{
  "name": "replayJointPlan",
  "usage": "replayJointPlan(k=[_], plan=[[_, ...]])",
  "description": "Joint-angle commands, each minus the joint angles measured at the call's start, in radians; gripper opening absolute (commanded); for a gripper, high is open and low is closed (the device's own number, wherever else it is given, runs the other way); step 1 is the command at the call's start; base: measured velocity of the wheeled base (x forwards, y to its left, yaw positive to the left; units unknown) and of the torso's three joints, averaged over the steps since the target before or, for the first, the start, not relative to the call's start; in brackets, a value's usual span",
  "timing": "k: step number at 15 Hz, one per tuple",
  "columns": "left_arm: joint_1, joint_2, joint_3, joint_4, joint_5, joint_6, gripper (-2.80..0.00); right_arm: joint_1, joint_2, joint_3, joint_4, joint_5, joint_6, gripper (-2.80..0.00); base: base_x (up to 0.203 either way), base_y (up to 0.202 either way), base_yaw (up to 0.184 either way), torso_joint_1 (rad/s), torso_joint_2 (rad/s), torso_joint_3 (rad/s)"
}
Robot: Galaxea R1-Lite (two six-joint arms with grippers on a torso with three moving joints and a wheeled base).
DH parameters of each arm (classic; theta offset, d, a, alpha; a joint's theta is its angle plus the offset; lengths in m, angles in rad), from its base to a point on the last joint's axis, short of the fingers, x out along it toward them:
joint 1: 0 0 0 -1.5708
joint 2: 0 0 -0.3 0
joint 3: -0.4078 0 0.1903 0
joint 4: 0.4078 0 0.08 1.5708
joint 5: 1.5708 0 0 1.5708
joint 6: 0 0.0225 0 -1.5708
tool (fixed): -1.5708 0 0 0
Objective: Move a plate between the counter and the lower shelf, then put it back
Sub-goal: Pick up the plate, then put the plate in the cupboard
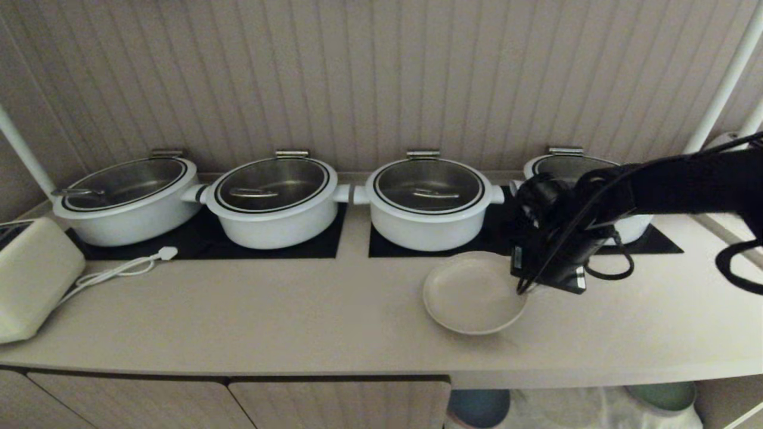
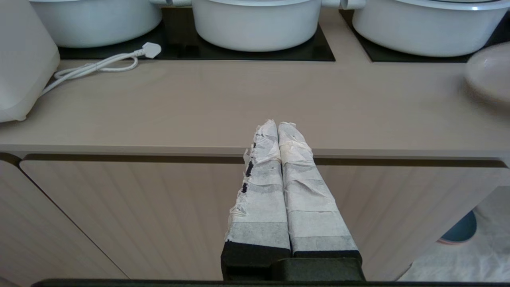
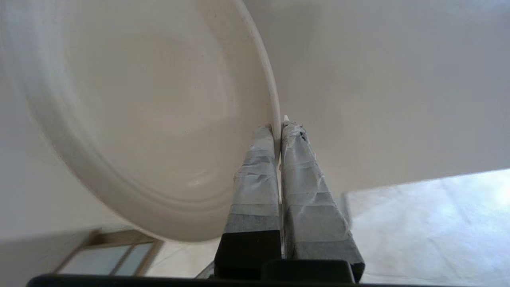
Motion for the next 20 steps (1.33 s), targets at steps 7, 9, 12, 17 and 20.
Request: replayJointPlan(k=[7, 9, 12, 17, 20], plan=[[0.000, 0.000, 0.000, 0.000, 0.000, 0.000, -2.80, -0.004, -0.281, 0.230, -0.125, 0.106, 0.007, -2.80, 0.000, 0.000, 0.000, 0.000, 0.00, 0.000], [0.000, 0.000, 0.000, 0.000, 0.000, 0.000, -2.80, -0.003, -0.352, 0.280, -0.130, 0.128, 0.005, -2.80, 0.000, 0.000, 0.000, 0.000, 0.00, 0.000], [0.000, 0.000, 0.000, 0.000, 0.000, 0.000, -2.80, 0.001, -0.460, 0.370, -0.143, 0.145, 0.005, -2.80, 0.000, 0.000, 0.000, 0.000, 0.00, 0.000], [0.000, 0.000, 0.000, 0.000, 0.000, 0.000, -2.80, -0.001, -0.638, 0.572, -0.157, 0.147, 0.004, -2.80, 0.000, 0.000, 0.000, 0.000, 0.00, 0.000], [0.000, 0.000, 0.000, 0.000, 0.000, 0.000, -2.80, -0.003, -0.713, 0.665, -0.157, 0.146, 0.003, -2.80, 0.000, 0.000, 0.000, 0.000, 0.00, 0.000]])
